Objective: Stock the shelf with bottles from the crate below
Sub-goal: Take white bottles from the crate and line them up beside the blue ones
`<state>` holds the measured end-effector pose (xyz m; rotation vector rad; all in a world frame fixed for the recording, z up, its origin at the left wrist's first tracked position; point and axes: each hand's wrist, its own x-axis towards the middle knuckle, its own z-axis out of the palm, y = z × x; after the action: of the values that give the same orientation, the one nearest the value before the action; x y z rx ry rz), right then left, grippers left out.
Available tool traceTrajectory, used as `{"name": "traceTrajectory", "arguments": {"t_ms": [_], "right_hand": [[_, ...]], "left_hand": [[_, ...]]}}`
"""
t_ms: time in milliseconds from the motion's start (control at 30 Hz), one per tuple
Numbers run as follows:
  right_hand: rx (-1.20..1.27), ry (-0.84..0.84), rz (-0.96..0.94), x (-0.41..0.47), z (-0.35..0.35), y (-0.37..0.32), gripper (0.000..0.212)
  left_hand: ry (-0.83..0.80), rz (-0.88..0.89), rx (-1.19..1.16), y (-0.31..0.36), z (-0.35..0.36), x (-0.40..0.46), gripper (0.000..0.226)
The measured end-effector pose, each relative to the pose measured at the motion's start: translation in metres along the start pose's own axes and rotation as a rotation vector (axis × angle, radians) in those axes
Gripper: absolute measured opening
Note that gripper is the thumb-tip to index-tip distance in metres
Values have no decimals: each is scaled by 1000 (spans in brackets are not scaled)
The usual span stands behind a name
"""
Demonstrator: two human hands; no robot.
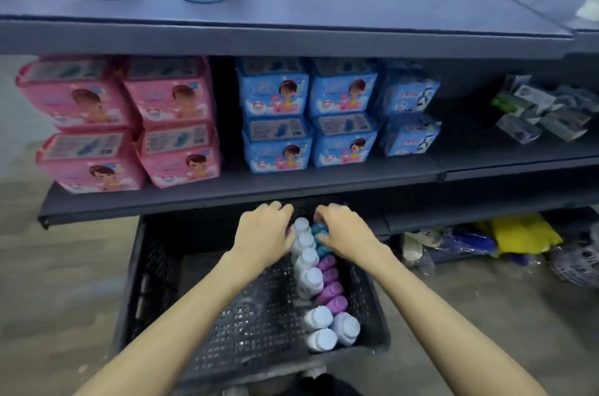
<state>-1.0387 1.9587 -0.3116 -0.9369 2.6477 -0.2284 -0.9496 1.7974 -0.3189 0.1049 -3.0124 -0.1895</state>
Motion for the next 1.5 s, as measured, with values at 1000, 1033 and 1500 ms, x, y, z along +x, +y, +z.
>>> {"name": "traceTrajectory", "arguments": {"t_ms": [1000,1033,1500], "right_hand": [[80,-416,114,-32,189,31,49],[87,-413,130,-32,190,31,48],[63,-381,150,-17,173,25,33]], "left_hand": [[-600,-280,-135,34,133,-92,28],[-604,-281,-135,35,134,-94,27],[-578,-210,-50,7,128,-84,27]]}}
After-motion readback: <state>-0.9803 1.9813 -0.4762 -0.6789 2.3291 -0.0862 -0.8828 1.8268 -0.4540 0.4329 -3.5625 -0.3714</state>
